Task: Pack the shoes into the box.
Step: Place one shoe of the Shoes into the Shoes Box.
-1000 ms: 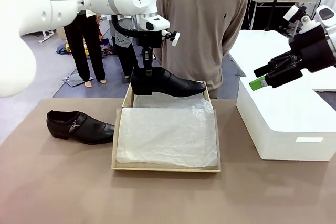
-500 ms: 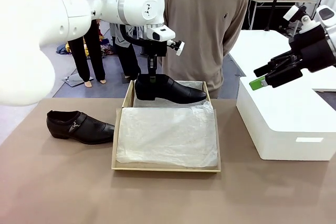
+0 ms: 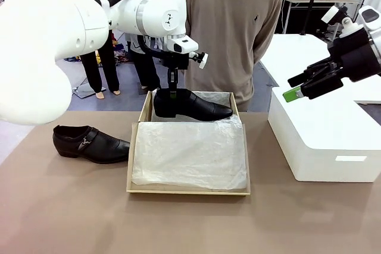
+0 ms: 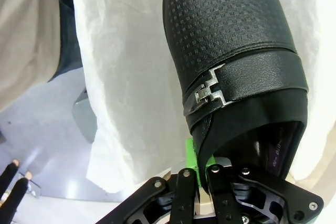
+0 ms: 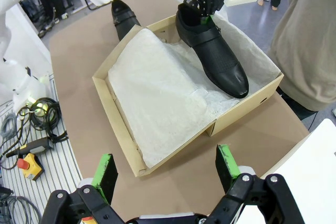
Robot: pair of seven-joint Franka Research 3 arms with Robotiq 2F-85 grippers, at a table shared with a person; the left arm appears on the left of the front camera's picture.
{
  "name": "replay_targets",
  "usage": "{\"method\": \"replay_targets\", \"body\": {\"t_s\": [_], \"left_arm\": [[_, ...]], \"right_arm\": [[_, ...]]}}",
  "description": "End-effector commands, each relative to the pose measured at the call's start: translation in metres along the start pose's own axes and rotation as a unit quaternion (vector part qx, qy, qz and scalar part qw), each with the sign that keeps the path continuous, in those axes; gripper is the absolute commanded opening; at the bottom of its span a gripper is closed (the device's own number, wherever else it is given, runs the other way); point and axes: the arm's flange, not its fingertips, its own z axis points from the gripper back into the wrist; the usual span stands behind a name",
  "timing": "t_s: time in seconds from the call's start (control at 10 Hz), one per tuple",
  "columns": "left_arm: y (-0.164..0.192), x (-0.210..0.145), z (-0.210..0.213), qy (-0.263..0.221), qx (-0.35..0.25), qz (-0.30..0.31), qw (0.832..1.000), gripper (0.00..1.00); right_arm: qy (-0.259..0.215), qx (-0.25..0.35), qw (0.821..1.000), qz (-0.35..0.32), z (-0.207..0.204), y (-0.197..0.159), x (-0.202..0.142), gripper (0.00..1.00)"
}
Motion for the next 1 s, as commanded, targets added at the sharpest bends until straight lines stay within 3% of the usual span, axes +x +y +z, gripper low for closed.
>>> {"method": "replay_targets", "body": {"t_s": [0.0,0.9], "left_arm": [[0.013,0.003,0.006,0.011,0.006,0.031,0.999,0.00],[0.021,-0.009,-0.027,0.016,-0.025,0.087,0.996,0.00]], "right_arm": [[-0.015,0.004,1.000,0.012,-0.004,-0.003,0.001,1.00],[-0.015,0.004,1.000,0.012,-0.004,-0.003,0.001,1.00]]}}
